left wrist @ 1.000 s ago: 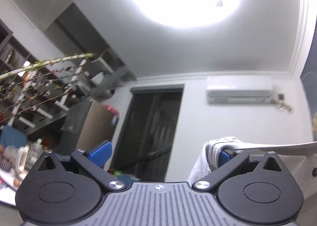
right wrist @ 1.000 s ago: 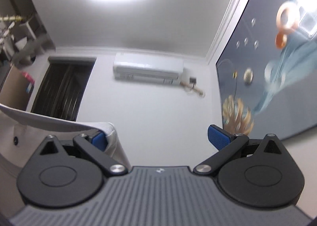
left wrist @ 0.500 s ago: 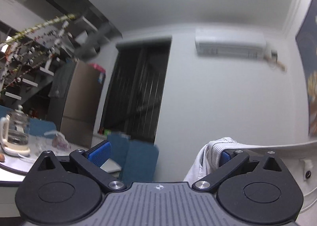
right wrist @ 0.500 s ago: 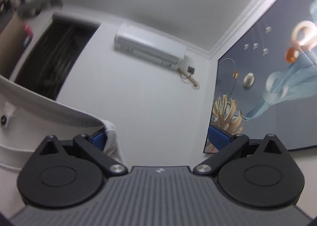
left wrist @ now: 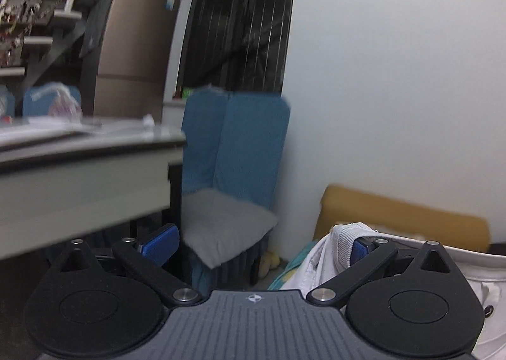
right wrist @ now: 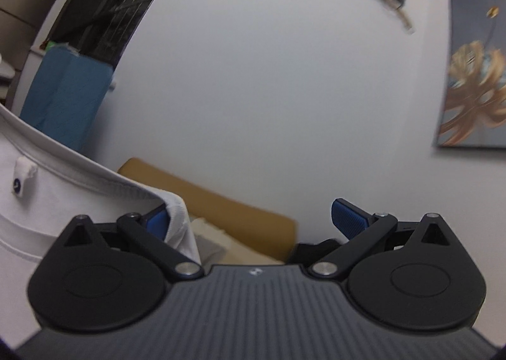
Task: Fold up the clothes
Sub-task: 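Lower the T-shirt flat onto the bed and open the right gripper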
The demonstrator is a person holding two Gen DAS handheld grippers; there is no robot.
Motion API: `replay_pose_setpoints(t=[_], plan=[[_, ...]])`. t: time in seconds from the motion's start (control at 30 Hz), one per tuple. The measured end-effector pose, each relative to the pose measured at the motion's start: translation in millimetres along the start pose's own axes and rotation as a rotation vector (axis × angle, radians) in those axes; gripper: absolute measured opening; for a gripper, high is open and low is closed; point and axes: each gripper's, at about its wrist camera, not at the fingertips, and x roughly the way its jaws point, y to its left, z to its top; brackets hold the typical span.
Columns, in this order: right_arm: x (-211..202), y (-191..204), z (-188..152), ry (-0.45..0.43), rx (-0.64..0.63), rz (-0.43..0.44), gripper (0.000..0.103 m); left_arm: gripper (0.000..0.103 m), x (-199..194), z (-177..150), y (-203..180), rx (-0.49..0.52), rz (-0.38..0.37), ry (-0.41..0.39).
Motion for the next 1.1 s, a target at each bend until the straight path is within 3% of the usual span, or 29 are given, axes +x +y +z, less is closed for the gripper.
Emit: replay_pose_setpoints(t=[0.2, 0.27, 0.37, 0.43, 0.6, 0.7, 0.87, 1.1], plan=[[140, 120, -112, 0.193, -0.151, 0.078, 0.103, 0.102, 192, -103, -27, 0.112, 0.040, 0.184], [170, 144, -145, 0.255, -0.154, 0.121, 0.103, 0.102, 233, -134, -29, 0.133, 0.050, 0.248], [207, 167, -185, 0.375, -0.120, 0.229, 0.103, 0.102, 281, -170, -32, 0.183, 0.040, 0.381], [220, 171, -196, 0.435, -0.074, 0.316, 0.103, 0.102, 289, -178, -34, 0.230, -0.008, 0.448], [226, 164, -194, 0.584, 0.099, 0.522, 0.103, 0.103, 310, -197, -39, 0.347, -0.127, 0.613], [224, 155, -186, 0.639, 0.214, 0.618, 0.103, 0.103, 289, -186, -47, 0.385, -0.183, 0.650], [187, 141, -159, 0.587, 0.322, 0.627, 0.103, 0.103, 231, -168, -37, 0.399, -0.217, 0.568], [62, 108, -117, 0.435, 0.379, 0.620, 0.103, 0.103, 85, -153, 15, 0.232, -0.262, 0.421]])
